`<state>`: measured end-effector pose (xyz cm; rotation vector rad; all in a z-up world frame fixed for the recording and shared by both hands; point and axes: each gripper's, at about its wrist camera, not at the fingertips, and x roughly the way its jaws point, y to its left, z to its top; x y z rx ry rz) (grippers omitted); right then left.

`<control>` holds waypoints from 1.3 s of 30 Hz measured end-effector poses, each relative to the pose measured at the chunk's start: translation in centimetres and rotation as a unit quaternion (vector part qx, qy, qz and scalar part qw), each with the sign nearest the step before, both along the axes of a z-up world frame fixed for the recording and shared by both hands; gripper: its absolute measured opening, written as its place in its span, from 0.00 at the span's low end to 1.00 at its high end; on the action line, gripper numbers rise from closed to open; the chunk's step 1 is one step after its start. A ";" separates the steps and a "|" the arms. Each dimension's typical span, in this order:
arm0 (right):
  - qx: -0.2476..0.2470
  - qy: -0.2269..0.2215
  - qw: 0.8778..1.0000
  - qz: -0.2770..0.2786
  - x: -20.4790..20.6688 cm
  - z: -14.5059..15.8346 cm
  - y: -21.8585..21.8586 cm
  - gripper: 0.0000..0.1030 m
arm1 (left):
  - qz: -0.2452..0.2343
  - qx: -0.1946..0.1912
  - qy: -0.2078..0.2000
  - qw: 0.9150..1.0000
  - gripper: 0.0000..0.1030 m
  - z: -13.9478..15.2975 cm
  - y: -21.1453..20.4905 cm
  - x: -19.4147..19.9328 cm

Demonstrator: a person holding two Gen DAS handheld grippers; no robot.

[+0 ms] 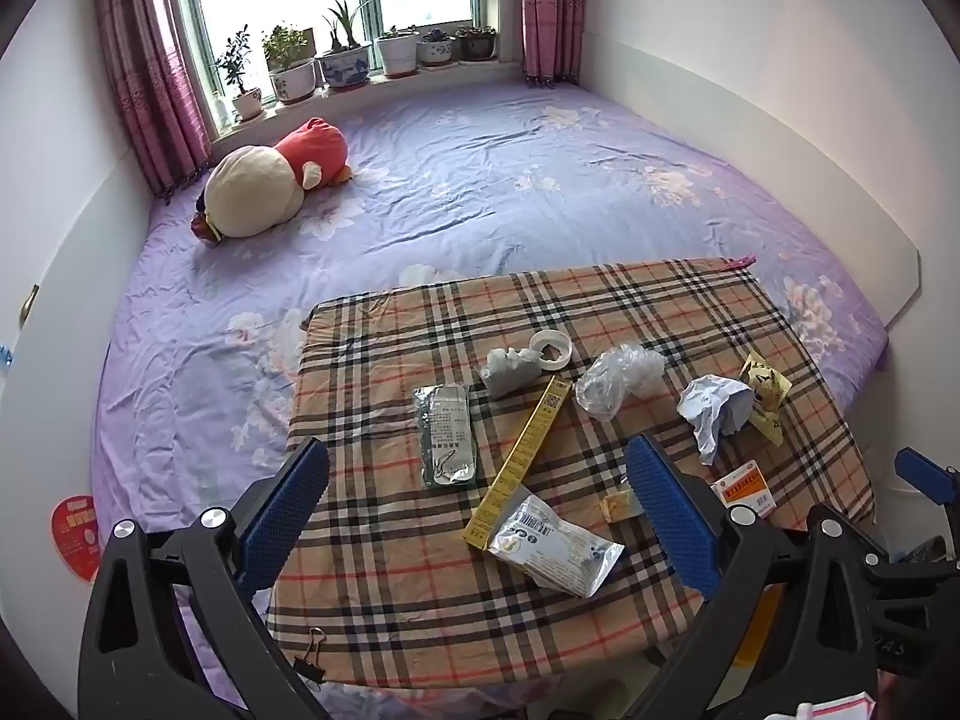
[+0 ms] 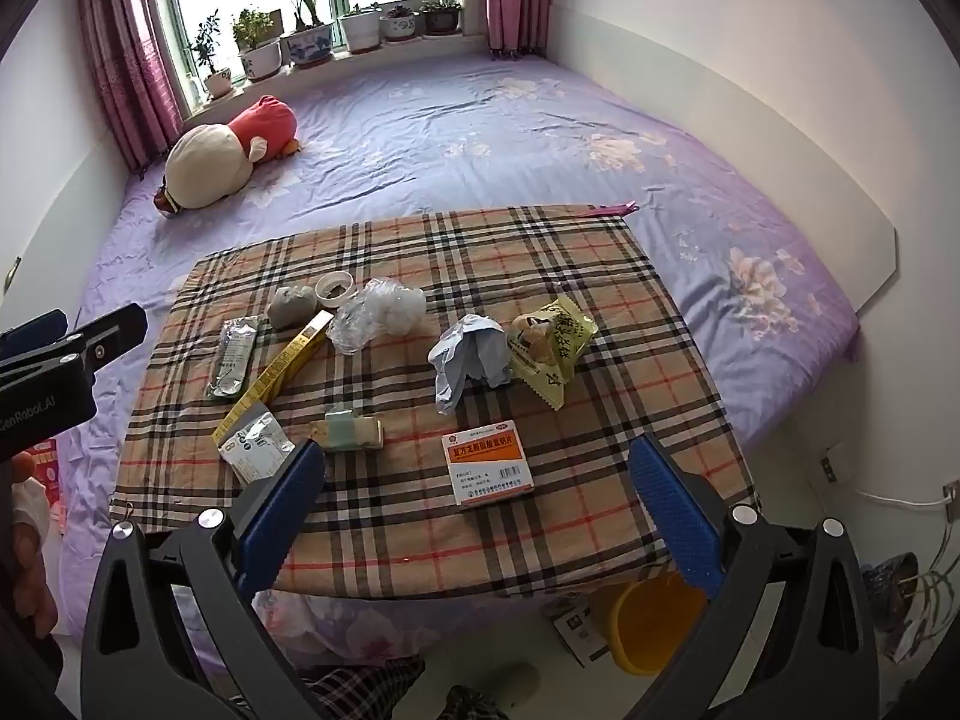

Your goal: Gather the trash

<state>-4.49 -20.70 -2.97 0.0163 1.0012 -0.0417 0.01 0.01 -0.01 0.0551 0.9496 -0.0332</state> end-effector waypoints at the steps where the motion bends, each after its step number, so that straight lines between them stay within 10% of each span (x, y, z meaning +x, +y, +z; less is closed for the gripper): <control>1: -0.001 0.000 1.000 0.000 0.0 0.0 0.0 0.98 | 0.000 0.000 0.001 1.000 0.96 0.0 0.0 0.0; 39: 0.009 -0.002 1.000 -0.008 0.3 0.4 -0.5 0.98 | 0.003 -0.005 0.010 1.000 0.96 -0.8 0.1 0.0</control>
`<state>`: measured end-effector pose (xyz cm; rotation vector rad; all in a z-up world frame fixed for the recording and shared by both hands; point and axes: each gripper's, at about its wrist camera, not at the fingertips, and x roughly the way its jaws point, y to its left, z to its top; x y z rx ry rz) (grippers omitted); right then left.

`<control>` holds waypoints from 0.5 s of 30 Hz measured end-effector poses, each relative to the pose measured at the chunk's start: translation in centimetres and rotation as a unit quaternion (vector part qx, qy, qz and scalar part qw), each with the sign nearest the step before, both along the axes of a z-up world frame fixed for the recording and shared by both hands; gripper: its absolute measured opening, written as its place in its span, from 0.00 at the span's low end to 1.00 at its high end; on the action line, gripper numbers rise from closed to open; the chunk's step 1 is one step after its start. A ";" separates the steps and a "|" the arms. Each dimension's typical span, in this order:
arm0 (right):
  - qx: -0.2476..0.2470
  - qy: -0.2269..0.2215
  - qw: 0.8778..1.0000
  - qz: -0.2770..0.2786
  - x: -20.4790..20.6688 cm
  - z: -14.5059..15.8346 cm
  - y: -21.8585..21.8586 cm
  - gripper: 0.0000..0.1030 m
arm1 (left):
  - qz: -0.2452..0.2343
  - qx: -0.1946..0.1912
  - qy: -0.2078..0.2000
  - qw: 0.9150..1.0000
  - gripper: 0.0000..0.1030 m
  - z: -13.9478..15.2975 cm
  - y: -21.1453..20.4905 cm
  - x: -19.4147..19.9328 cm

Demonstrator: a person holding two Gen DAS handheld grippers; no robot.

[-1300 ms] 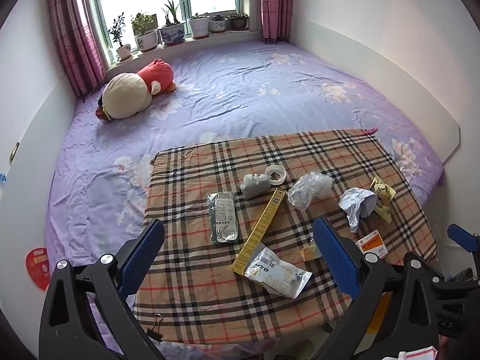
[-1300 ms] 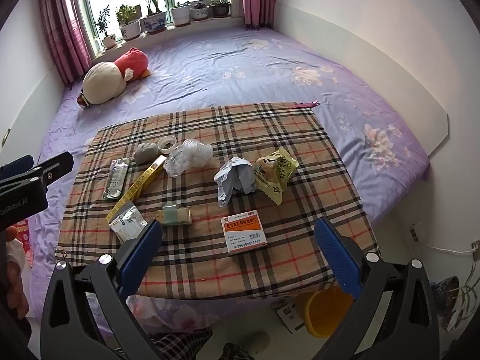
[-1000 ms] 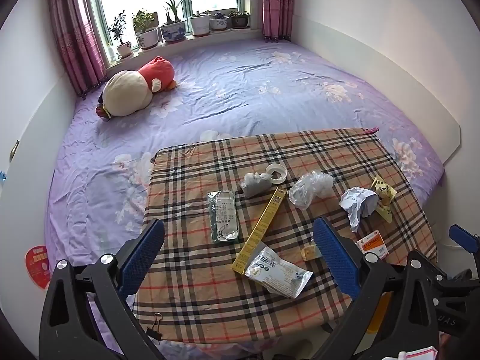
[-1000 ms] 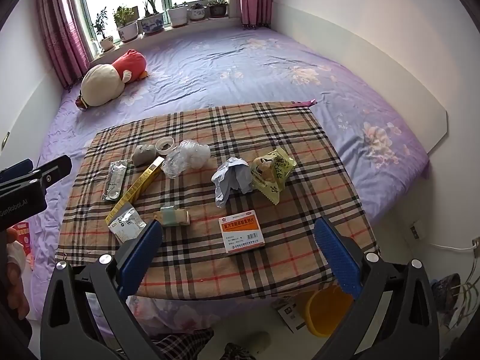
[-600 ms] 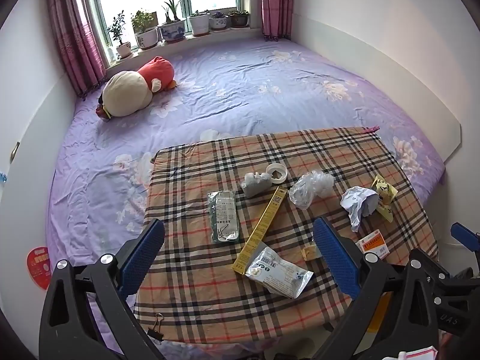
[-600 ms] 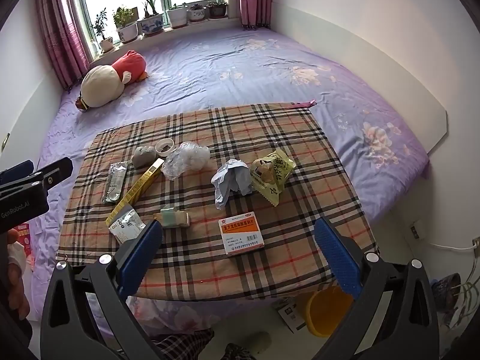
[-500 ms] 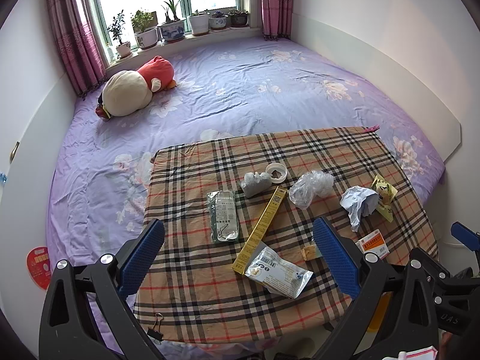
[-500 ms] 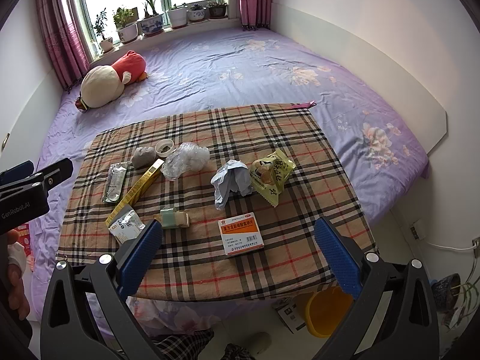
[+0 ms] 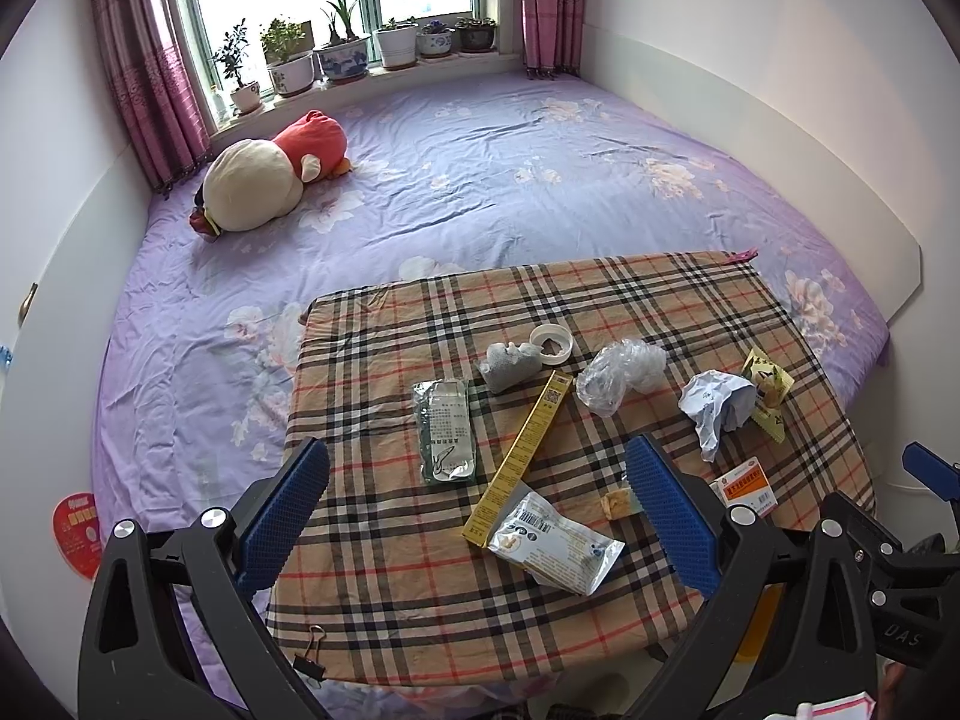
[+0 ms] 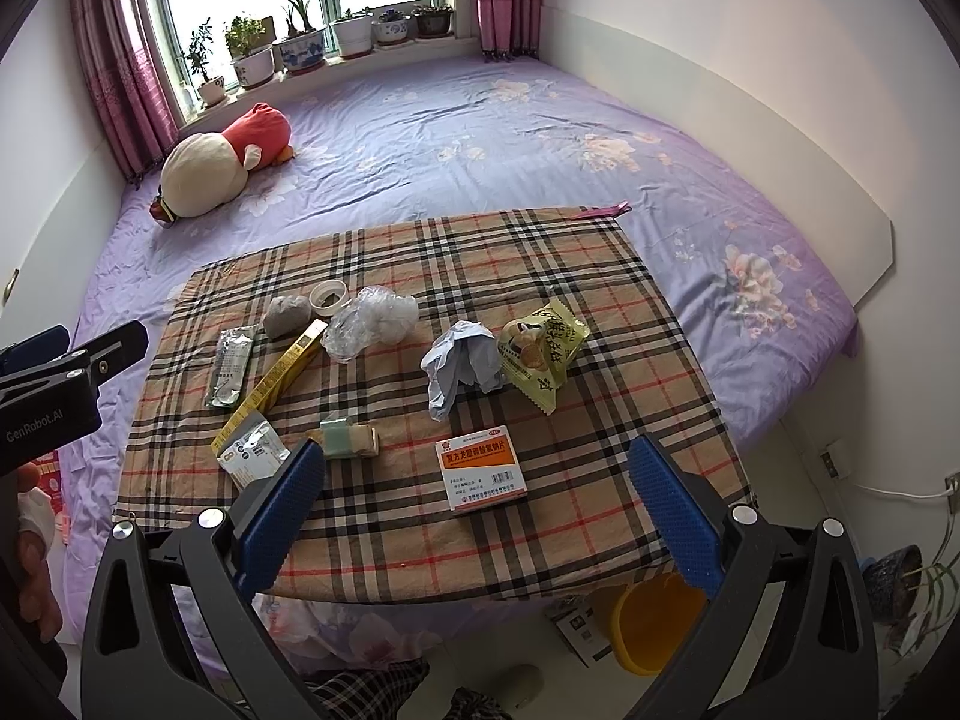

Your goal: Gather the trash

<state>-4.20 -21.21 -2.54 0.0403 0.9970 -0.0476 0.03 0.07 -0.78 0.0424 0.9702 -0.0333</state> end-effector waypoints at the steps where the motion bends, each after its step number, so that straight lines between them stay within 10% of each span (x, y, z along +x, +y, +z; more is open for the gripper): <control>1: 0.000 0.000 1.000 0.000 0.0 0.0 0.0 0.98 | 0.000 0.000 0.000 1.000 0.96 0.0 0.0 0.0; 15: 0.001 0.000 1.000 -0.001 0.0 0.1 -0.1 0.98 | -0.001 0.000 0.002 1.000 0.96 -0.4 0.0 0.0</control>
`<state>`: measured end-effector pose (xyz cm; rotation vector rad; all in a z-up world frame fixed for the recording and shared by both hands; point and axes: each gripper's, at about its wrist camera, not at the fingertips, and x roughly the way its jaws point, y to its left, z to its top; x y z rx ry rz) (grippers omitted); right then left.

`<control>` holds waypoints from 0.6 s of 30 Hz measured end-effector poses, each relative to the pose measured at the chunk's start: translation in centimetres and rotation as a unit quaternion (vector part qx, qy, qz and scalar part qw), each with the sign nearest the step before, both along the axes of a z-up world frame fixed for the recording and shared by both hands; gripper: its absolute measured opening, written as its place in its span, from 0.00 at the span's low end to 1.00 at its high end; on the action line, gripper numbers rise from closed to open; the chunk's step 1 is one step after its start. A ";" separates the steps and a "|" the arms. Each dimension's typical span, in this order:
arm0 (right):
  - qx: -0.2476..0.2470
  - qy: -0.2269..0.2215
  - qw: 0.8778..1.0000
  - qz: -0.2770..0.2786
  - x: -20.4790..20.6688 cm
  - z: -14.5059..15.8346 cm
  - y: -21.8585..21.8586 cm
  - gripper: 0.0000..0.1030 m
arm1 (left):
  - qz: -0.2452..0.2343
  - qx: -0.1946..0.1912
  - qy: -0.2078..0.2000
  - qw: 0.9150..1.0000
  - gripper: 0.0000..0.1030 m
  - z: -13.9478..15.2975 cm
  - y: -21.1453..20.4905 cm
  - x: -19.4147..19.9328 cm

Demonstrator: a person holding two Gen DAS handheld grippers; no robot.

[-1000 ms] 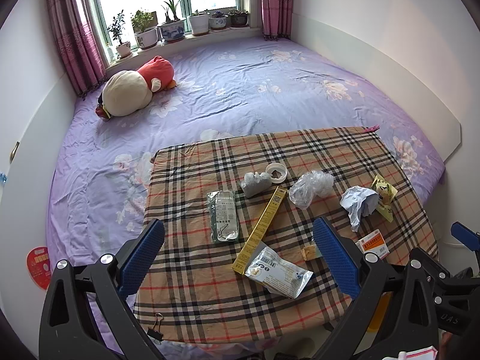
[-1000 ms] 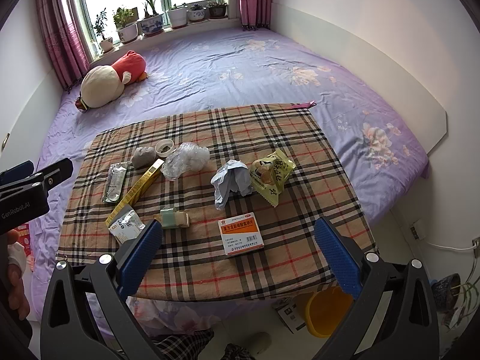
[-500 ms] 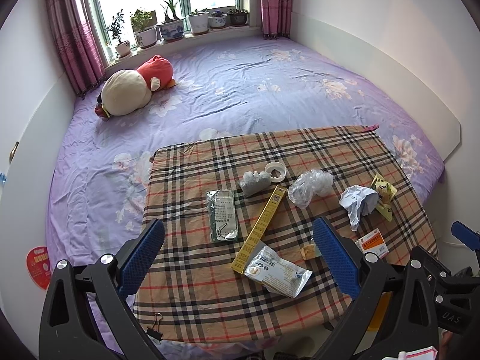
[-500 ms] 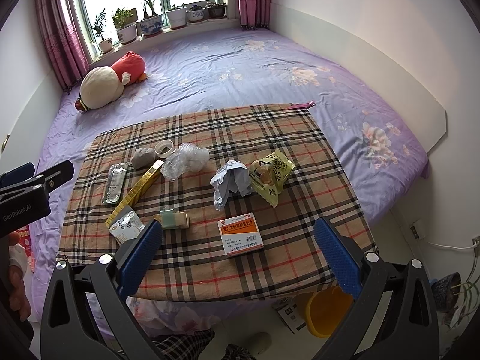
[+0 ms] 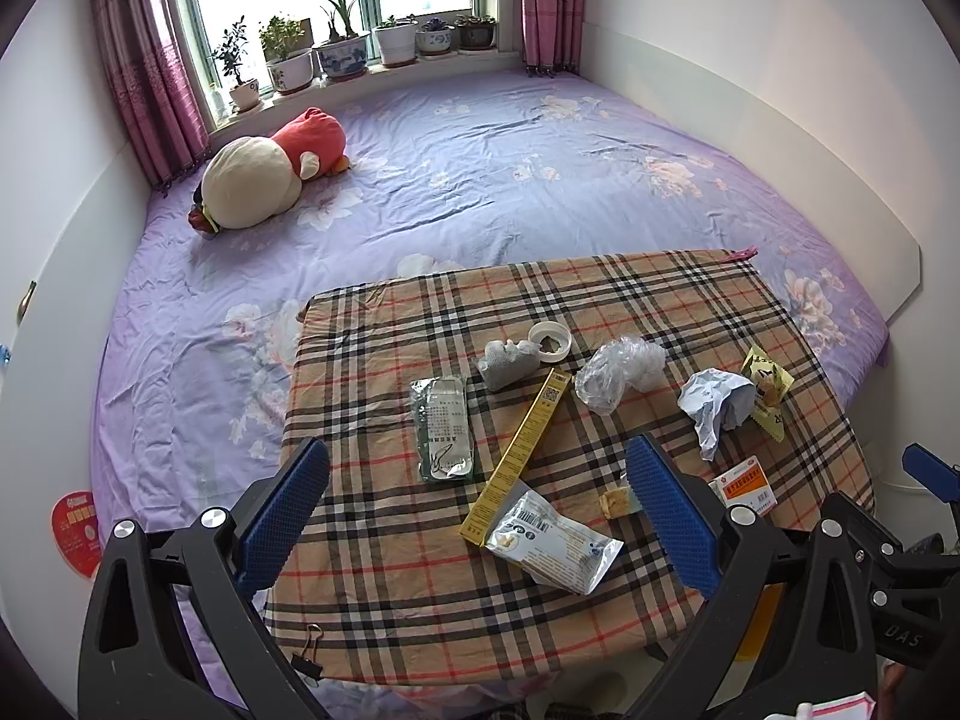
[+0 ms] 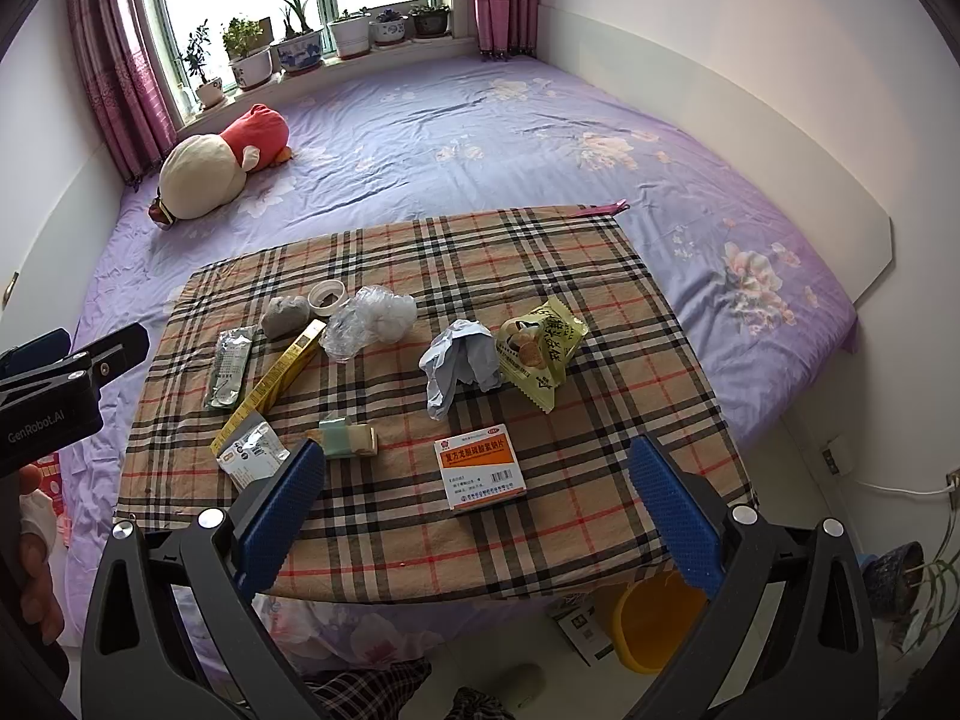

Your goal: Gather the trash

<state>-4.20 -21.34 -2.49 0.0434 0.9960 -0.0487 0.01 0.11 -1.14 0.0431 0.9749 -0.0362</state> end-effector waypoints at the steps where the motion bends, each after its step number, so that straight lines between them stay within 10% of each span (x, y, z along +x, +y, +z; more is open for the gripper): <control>1: 0.001 0.000 1.000 0.000 0.0 0.0 0.0 0.98 | 0.000 0.000 0.000 1.000 0.96 0.1 0.0 0.0; 18: 0.001 -0.001 1.000 -0.002 -0.2 -0.1 0.0 0.98 | 0.000 0.000 0.003 1.000 0.96 -0.3 -0.4 -0.2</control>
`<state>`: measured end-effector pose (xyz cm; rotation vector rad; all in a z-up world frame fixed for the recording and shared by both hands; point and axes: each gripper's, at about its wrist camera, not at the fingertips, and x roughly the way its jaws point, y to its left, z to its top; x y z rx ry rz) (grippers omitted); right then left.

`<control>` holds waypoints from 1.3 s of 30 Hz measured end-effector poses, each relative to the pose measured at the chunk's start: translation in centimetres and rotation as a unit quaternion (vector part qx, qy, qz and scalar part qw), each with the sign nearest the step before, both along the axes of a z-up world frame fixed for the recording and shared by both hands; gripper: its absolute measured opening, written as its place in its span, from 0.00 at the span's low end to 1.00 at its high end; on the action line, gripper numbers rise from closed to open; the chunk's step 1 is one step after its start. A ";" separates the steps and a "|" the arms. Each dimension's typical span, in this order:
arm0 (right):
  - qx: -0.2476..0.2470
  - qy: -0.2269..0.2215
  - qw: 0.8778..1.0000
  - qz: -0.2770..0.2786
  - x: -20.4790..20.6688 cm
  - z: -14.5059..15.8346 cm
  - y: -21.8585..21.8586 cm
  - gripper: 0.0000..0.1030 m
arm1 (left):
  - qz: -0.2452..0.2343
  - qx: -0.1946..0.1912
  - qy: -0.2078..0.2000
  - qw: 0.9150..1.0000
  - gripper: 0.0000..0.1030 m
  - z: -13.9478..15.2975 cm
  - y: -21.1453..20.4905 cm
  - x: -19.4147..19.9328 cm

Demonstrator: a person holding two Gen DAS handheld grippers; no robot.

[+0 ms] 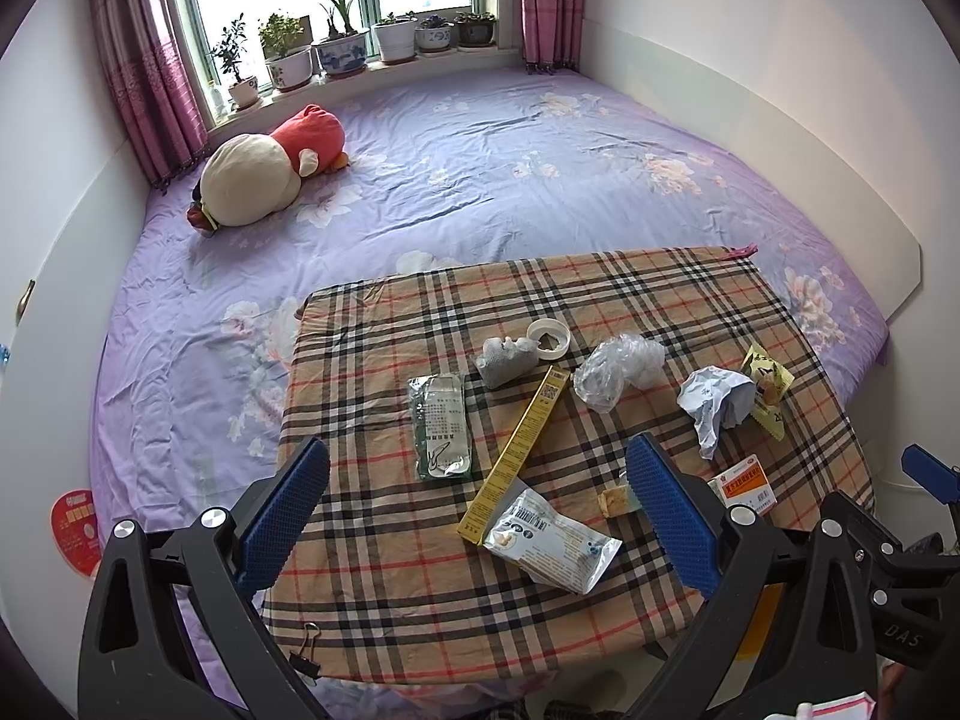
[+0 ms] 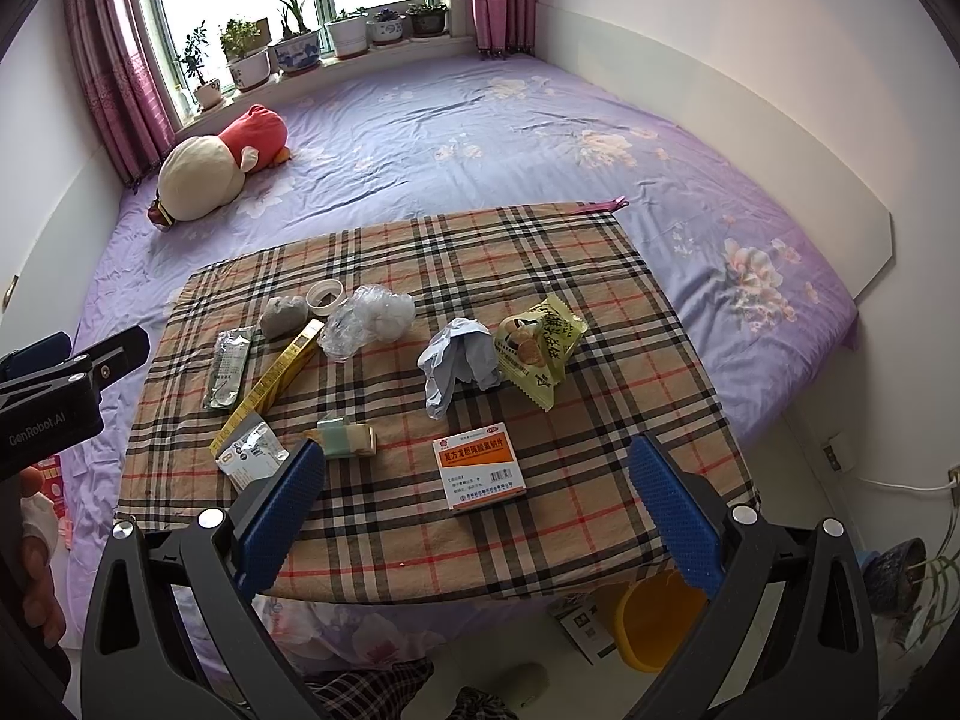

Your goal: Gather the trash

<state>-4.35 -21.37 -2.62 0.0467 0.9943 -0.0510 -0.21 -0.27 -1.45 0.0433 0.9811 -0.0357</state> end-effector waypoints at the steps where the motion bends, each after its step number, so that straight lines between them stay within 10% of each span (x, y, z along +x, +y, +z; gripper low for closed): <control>1: 0.000 0.000 1.000 0.000 0.0 0.0 0.0 0.98 | 0.000 0.001 -0.001 1.000 0.96 0.1 0.0 0.1; 21: 0.005 0.008 1.000 -0.006 0.2 -0.9 -0.5 0.98 | 0.001 -0.001 0.017 1.000 0.96 -0.9 0.2 0.3; 39: 0.035 -0.007 0.999 0.002 -2.5 -9.8 -1.9 0.97 | 0.002 -0.038 0.106 0.994 0.95 -11.8 5.3 -3.0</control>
